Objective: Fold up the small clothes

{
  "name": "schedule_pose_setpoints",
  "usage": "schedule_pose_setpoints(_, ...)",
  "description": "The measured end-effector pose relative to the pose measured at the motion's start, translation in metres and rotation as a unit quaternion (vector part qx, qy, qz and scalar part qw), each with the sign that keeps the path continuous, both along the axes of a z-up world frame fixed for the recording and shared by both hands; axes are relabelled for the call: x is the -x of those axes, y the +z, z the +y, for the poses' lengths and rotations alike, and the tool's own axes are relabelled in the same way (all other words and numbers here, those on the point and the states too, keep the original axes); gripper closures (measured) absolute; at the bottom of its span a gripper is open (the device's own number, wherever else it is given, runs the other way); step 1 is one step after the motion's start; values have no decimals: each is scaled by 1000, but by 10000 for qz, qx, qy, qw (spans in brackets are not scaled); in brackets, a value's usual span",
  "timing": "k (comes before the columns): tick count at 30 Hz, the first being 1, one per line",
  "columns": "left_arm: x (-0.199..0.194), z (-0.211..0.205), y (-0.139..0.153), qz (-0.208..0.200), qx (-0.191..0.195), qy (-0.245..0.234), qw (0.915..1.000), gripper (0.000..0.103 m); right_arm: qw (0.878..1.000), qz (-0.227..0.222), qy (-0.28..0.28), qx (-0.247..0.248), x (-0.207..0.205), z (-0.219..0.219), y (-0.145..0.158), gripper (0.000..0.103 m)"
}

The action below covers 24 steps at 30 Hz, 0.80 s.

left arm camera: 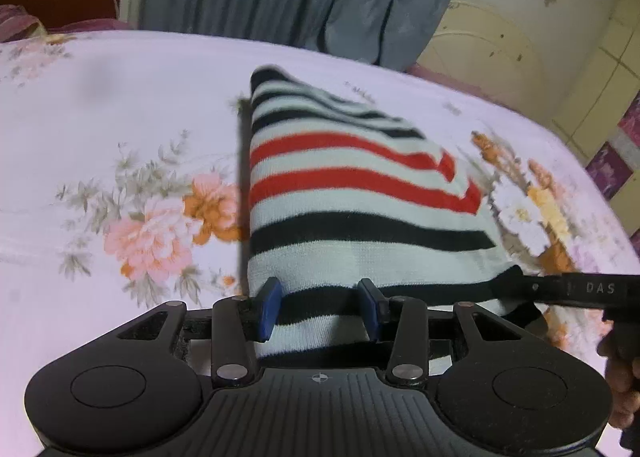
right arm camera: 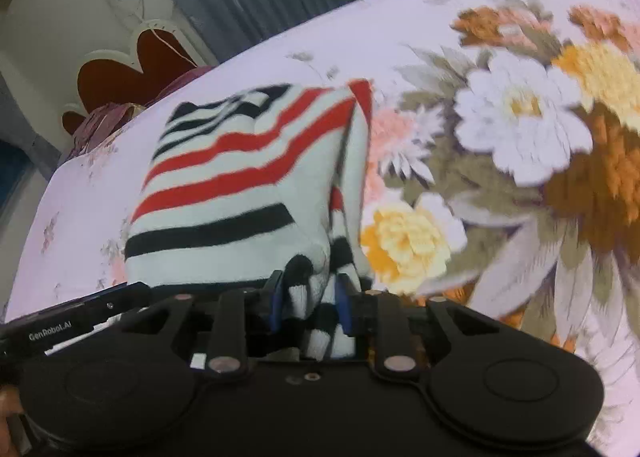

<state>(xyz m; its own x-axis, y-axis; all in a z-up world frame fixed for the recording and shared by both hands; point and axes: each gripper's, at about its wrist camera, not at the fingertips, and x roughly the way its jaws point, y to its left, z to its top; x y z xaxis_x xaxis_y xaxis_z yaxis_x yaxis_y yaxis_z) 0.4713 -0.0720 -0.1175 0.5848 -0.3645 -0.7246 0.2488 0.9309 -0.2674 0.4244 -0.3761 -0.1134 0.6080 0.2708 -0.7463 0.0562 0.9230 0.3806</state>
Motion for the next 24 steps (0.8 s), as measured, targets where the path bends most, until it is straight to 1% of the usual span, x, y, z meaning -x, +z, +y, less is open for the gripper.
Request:
schedule_pose_setpoints(1,-1,4,5,-113,49,3,9999,61,9999,-99,-26,36,-1,0,6,58)
schedule_pose_setpoints(3,-8,7,11,-242,95,39,9997,61,9991,-382,-141,113,-8,-5,17,45)
schedule_pose_setpoints(5,-22,5,13,-259,97,86,9996,61,9988,-412,-261,-25,-27,-14,18,49)
schedule_pose_setpoints(7,-36,2,14,-326,181,49,9993,61,9986,-360,-351,-187,-52,-20,10,57)
schedule_pose_setpoints(9,-46,-4,12,-370,160,-14,9992,61,9990,-255,-343,-159,-75,-19,2,59)
schedule_pose_setpoints(11,-54,-11,8,-423,116,-83,9990,61,9991,-209,-233,-287,-87,-18,-6,65)
schedule_pose_setpoints(12,-58,-14,5,-383,114,-118,9991,61,9993,-257,-139,-248,-90,-16,-8,77)
schedule_pose_setpoints(13,-62,-16,3,-360,97,-129,9992,61,9992,-343,-25,-194,-90,-13,-6,86)
schedule_pose_setpoints(14,-63,-17,5,-392,78,-106,9991,62,9986,-522,73,37,-88,-9,-1,93)
schedule_pose_setpoints(15,-62,-19,10,-509,74,-108,9986,62,9971,-701,157,263,-84,-4,7,93)
schedule_pose_setpoints(16,-60,-22,14,-645,54,-143,9978,62,9933,-1000,274,518,-77,2,18,93)
schedule_pose_setpoints(17,-59,-29,16,-806,45,-239,9965,62,9893,-1243,354,673,-72,5,26,93)
schedule_pose_setpoints(18,-60,-35,15,-855,40,-333,9958,62,9834,-1534,446,860,-66,8,32,93)
schedule_pose_setpoints(19,-64,-43,10,-806,-44,-403,9959,62,9781,-1736,510,1034,-61,11,34,93)
schedule_pose_setpoints(20,-70,-55,0,-670,-281,-469,9962,62,9781,-1671,490,1135,-63,10,26,93)
schedule_pose_setpoints(21,-72,-63,-6,-710,-430,-533,9951,62,9832,-1292,422,1223,-76,7,10,93)
schedule_pose_setpoints(22,-74,-69,-7,-790,-494,-582,9939,62,9868,-934,365,1272,-86,3,-7,93)
schedule_pose_setpoints(23,-76,-73,-6,-770,-561,-600,9936,62,9878,-985,259,1178,-87,-2,-16,93)
schedule_pose_setpoints(24,-79,-75,-5,-735,-605,-631,9935,62,9881,-1010,224,1135,-87,-4,-16,93)
